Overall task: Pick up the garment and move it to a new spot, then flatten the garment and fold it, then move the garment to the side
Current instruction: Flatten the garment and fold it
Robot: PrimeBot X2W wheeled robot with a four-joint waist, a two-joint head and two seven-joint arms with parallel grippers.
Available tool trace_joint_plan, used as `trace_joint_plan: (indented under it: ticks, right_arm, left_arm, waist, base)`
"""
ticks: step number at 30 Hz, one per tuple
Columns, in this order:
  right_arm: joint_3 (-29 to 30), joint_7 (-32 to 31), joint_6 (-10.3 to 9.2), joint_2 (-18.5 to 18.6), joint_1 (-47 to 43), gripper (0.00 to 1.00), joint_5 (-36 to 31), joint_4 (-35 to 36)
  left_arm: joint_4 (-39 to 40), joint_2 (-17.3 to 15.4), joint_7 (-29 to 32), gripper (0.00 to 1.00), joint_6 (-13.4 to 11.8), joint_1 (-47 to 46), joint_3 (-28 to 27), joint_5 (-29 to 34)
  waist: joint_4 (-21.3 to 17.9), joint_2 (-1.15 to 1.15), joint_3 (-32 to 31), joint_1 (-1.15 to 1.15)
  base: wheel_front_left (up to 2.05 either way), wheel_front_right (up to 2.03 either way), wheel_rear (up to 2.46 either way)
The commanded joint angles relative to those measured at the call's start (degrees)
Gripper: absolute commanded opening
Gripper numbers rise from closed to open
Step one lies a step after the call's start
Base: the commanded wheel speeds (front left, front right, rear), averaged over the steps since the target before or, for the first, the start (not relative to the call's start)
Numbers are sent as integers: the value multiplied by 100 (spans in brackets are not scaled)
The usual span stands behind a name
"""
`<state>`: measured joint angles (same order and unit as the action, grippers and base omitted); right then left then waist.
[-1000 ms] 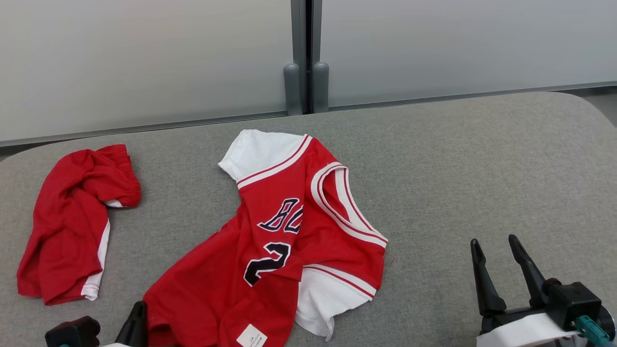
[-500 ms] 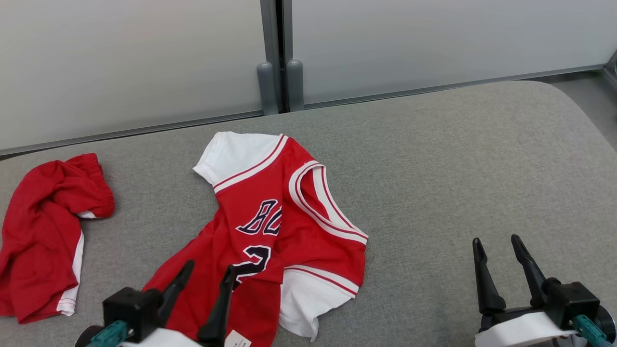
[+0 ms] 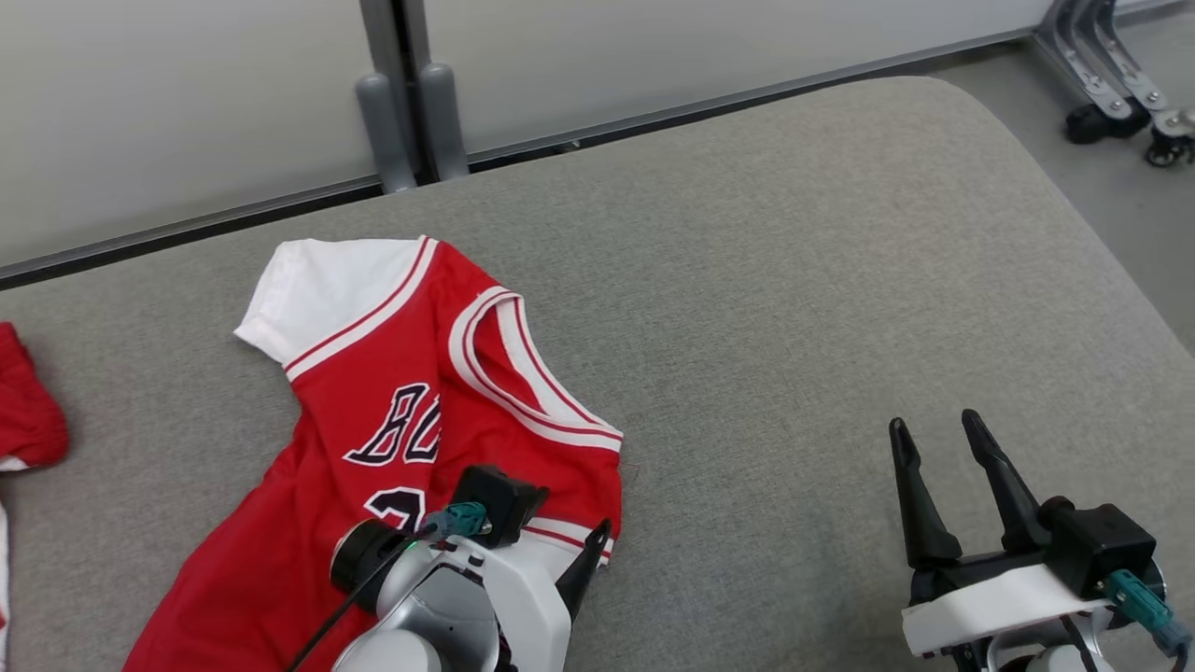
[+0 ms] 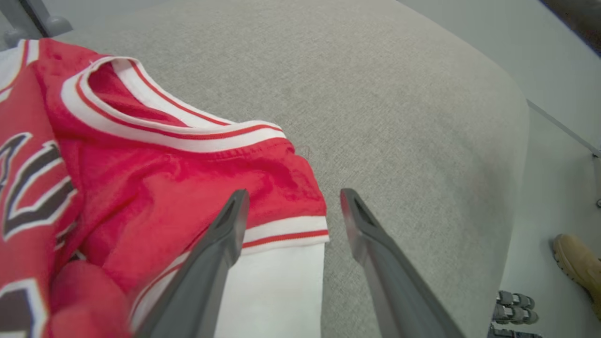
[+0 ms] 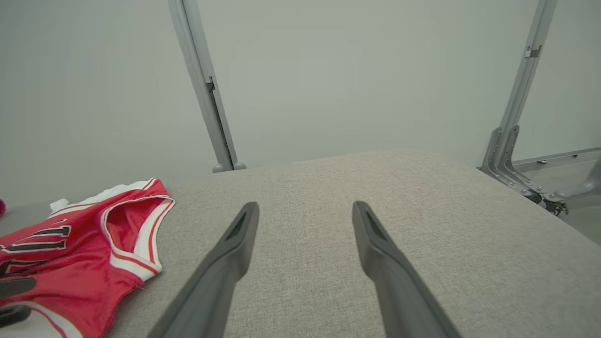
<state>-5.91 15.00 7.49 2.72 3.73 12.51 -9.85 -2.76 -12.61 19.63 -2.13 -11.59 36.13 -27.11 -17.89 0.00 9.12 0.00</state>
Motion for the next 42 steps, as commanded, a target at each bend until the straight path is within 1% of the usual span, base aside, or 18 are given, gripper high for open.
trace_joint_plan:
  ticks: [1,3,9,13,15,19,23,24,25,26,28,32,35,37,39,41,42]
  right_arm:
    - [25,28,1,33,56,100,38,3]
    - [33,28,1,31,71,100,82,10]
    - [53,28,1,32,100,100,197,30]
    - [47,28,1,31,128,100,263,37]
    - [49,28,1,31,136,100,280,34]
    - [51,28,1,31,119,100,308,41]
    - [-30,28,1,33,171,100,314,16]
    - [-91,28,1,31,196,100,347,15]
    - [-122,27,1,32,212,100,361,15]
    - [-99,28,1,34,213,100,378,26]
    - [-48,28,1,31,176,100,425,57]
    - [68,28,1,32,48,100,496,105]
    - [204,27,1,32,-16,100,580,181]
    - [234,27,1,29,-75,100,600,214]
    - [236,28,1,31,-84,100,601,230]
    - [214,28,1,31,-117,100,590,264]
    - [199,28,1,31,-141,100,592,281]
  left_arm:
    - [-145,-17,-30,100,34,-155,39,108]
    - [-415,79,-85,100,20,-280,58,138]
    - [-1126,111,-133,100,-93,-559,78,306]
    - [-1682,52,44,100,-39,-650,207,405]
    - [-1882,54,10,0,-35,-664,246,426]
    - [-2025,122,-169,0,7,-753,217,375]
    - [-1848,214,-508,0,-1,-930,31,256]
    - [-1707,323,-671,0,-8,-1029,-88,134]
    - [-1652,349,-762,0,-24,-1096,-150,107]
    - [-1603,414,-851,0,-52,-1185,-210,66]
    - [-1621,544,-918,0,-10,-1356,-224,34]
    - [-1939,759,-1041,0,66,-1886,-147,20]
    - [-2337,868,-1180,0,176,-2262,-82,-58]
    - [-2555,917,-1347,0,257,-2521,-59,-130]
    - [-2655,925,-1452,0,275,-2640,-73,-163]
    - [-2822,944,-1713,0,319,-2834,-117,-283]
    - [-2894,950,-1852,0,304,-2933,-154,-319]
  waist:
    - [-263,0,145,0]
    - [-409,0,194,0]
    - [-781,0,289,0]
    - [-931,0,349,0]
    - [-978,0,369,0]
    - [-1025,0,369,0]
    - [-1142,0,353,0]
    - [-1244,0,363,0]
    - [-1305,0,375,0]
    - [-1339,0,390,0]
    - [-1372,0,437,0]
    - [-1425,0,532,0]
    - [-1461,0,621,0]
    - [-1467,0,669,0]
    - [-1467,0,686,0]
    - [-1466,0,718,0]
    - [-1465,0,738,0]
  base:
    - [0,0,0]
    - [0,0,0]
    - [0,0,0]
    - [0,0,0]
    - [0,0,0]
    - [0,0,0]
    - [0,0,0]
    - [0,0,0]
    - [0,0,0]
    - [0,0,0]
    - [0,0,0]
    - [0,0,0]
    - [5,5,5]
    - [26,26,26]
    - [29,29,29]
    - [28,28,28]
    - [24,24,24]
